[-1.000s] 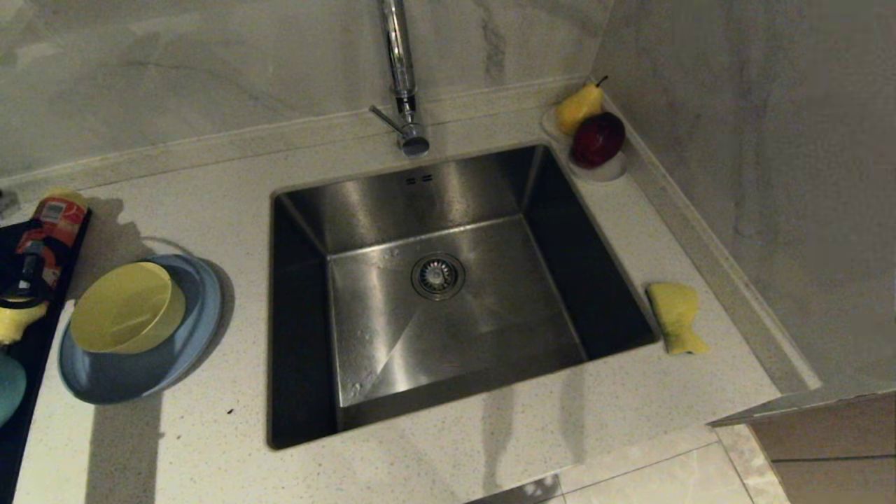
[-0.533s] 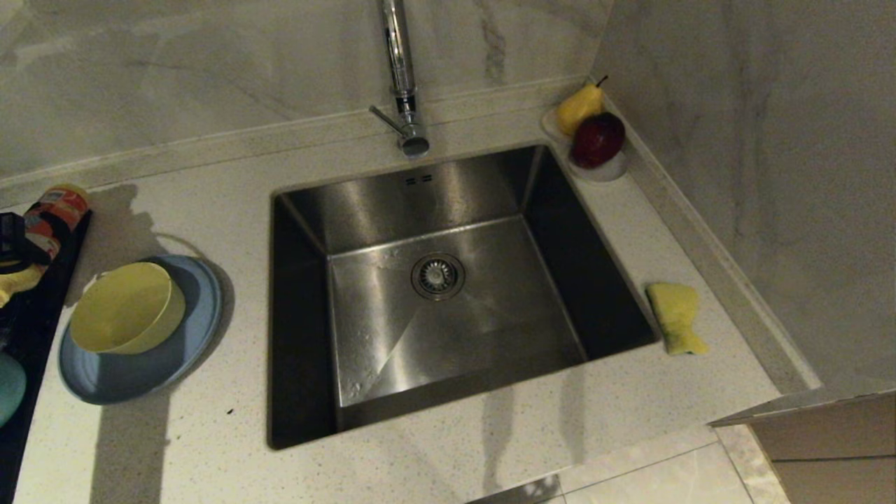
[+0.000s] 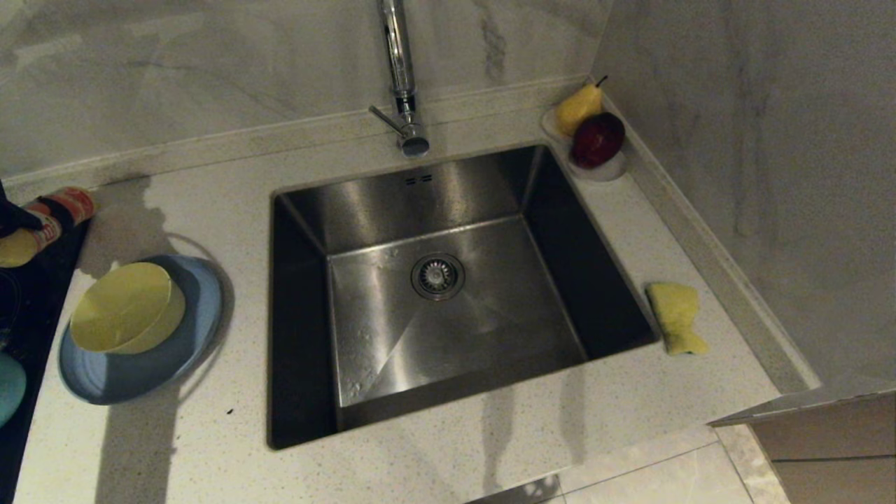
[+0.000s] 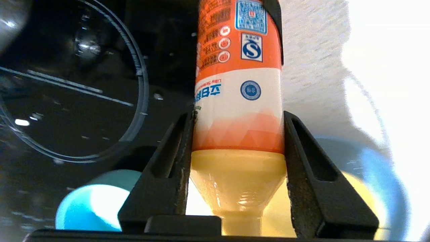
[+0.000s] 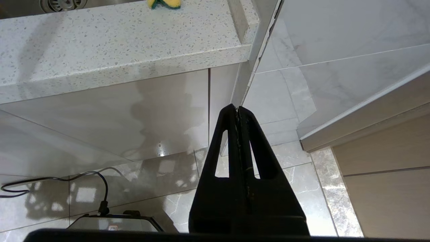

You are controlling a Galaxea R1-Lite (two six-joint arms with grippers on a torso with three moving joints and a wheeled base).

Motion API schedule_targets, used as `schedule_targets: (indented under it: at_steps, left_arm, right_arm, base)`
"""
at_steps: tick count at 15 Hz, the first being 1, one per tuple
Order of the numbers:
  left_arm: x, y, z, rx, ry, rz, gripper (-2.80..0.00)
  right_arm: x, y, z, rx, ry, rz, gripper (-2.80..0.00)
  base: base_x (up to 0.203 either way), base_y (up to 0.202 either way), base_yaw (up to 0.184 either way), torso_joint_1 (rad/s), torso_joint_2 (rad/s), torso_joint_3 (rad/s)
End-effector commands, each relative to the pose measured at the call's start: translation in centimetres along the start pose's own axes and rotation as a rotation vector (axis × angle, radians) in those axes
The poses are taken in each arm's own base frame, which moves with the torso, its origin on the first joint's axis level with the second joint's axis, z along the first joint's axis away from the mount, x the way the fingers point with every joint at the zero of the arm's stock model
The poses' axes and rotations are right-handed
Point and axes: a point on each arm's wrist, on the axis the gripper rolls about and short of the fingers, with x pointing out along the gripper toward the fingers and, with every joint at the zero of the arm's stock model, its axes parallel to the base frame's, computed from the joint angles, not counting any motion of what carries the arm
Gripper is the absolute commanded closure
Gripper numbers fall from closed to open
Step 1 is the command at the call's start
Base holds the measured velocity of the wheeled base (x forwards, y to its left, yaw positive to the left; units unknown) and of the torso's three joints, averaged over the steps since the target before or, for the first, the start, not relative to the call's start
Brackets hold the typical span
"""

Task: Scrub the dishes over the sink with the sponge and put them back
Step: Place the dish soap on the table

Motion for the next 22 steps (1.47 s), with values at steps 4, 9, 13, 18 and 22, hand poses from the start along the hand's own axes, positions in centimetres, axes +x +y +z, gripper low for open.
schedule_targets:
  at_steps: [4,9,13,18,22]
  left_arm:
    - [-1.1,-0.9,0.8,-0.071,-0.079,-0.025,0.00]
    - [-1.3,-1.5,0.9,-0.138,-0.091,-0.041,0.00]
    - [-0.9,-1.3,0.5,-0.131,-0.067,-0.025,0.00]
    - [0.3,-0.7,-2.4,0.022,0.136,0.035,0.00]
    - [-0.1,-0.7,-2.3,0.064,0.144,0.060,0.00]
  right_arm:
    - [0.0,0.0,0.0,0.000,-0.001,0.001,0.00]
    - [0.0,0.0,0.0,0.000,-0.001,0.001,0.00]
    - [0.0,0.0,0.0,0.000,-0.001,0.001,0.00]
    - [0.0,0.0,0.0,0.000,-0.001,0.001,0.00]
    - [0.0,0.0,0.0,0.000,-0.001,0.001,0.00]
  base:
    - [0.000,0.000,0.000,0.000,0.00,0.000]
    - [0.000,0.000,0.000,0.000,0.00,0.000]
    - [0.000,0.000,0.000,0.000,0.00,0.000]
    - [0.000,0.000,0.000,0.000,0.00,0.000]
    - [0.000,0.000,0.000,0.000,0.00,0.000]
